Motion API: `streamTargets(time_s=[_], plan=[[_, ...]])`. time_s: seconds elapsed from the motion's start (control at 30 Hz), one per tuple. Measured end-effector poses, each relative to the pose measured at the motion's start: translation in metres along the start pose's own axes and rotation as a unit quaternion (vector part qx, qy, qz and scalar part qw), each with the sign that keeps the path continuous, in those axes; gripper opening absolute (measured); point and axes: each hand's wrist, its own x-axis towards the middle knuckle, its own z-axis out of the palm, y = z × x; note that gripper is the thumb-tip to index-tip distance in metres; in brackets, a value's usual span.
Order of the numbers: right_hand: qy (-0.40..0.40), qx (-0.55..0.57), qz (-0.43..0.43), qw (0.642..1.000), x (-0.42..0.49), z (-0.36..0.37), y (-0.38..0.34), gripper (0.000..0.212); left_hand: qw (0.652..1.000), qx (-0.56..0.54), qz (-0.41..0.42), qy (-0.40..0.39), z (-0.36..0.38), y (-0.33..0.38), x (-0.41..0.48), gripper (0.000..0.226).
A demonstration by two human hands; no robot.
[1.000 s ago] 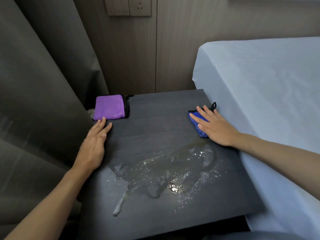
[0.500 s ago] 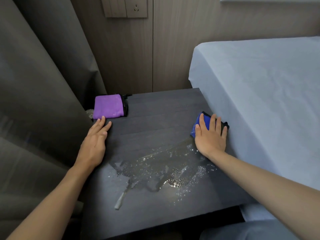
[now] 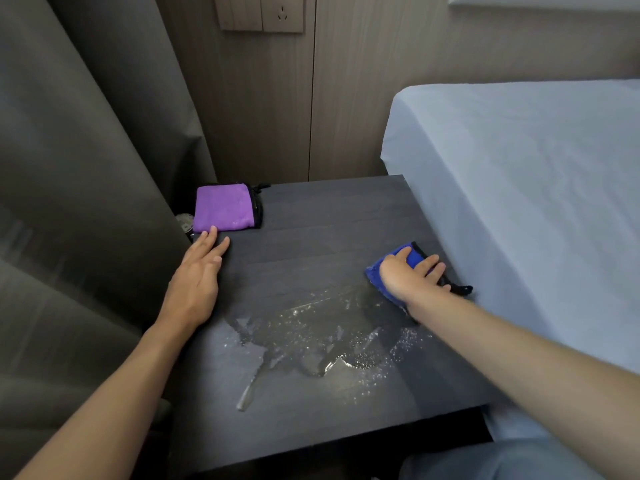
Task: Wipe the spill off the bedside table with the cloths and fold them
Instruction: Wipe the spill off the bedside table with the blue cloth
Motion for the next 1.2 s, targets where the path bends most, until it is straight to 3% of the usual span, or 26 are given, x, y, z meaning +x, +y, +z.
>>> streamTargets(time_s=[0.1, 0.23, 0.33, 0.7, 1.2], plan=[[-0.022, -0.089, -0.038, 0.995, 0.011, -0.036, 0.016, 0.057, 1.000, -0.002, -0.001, 0.000, 0.001, 0.001, 0.000, 0.068], [0.161, -0.215, -0.241, 0.933, 0.022, -0.035, 0.044, 0.052, 1.000, 0.002, 0.005, 0.000, 0.000, 0.001, 0.001, 0.068], [0.126, -0.218, -0.337, 0.907, 0.029, -0.013, 0.054, 0.056, 1.000, -0.001, 0.000, 0.000, 0.000, 0.002, 0.000, 0.068], [0.195, -0.123, -0.185, 0.955, 0.003, 0.045, 0.025, 0.061, 1.000, -0.019, -0.002, -0.003, -0.005, 0.009, -0.003, 0.063], [0.222, -0.117, -0.163, 0.954, -0.035, 0.081, -0.003, 0.063, 1.000, -0.007, -0.007, -0.014, -0.007, 0.013, -0.004, 0.063]])
